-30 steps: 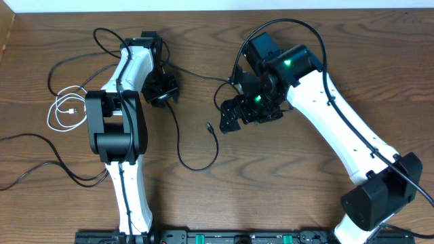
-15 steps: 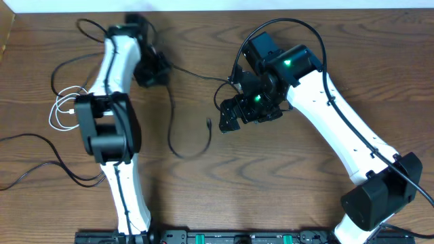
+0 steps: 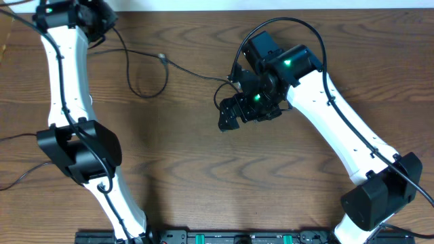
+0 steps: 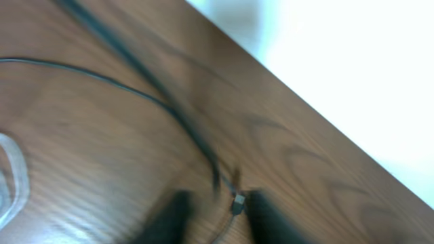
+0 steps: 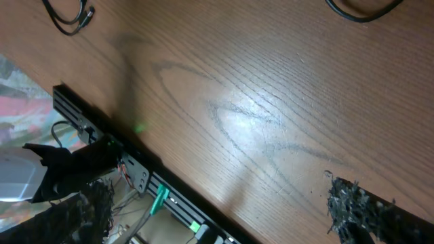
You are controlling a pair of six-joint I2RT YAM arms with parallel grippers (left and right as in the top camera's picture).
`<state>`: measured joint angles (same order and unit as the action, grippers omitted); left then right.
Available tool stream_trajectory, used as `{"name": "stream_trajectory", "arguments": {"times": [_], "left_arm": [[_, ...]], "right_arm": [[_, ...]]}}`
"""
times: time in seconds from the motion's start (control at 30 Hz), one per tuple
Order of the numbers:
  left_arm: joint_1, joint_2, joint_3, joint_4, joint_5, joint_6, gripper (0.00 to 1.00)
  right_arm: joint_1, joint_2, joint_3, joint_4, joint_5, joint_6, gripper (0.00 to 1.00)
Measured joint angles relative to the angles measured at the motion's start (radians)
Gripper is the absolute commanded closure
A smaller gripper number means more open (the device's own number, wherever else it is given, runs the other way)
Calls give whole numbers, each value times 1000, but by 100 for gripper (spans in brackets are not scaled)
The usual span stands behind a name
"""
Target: Untangle cables
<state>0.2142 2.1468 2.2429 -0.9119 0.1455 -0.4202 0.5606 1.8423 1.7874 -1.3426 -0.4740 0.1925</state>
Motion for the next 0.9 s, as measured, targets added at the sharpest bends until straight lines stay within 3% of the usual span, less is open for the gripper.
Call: {"name": "stream_trajectory", "arguments": {"times": [0.27, 0.37, 0.67, 0.9], "left_arm": [[72, 43, -69, -113, -82, 5, 4], [72, 66, -88, -169, -74, 10, 8], [-6, 72, -93, -308, 262, 153, 8], [-224, 72, -139, -371, 317, 253, 8]], "right_arm": [[0, 0, 0, 12, 0, 0, 1], [0, 0, 0, 13, 0, 0, 1], [0, 0, 0, 15, 0, 0, 1], [0, 0, 0, 16, 0, 8, 1]]}}
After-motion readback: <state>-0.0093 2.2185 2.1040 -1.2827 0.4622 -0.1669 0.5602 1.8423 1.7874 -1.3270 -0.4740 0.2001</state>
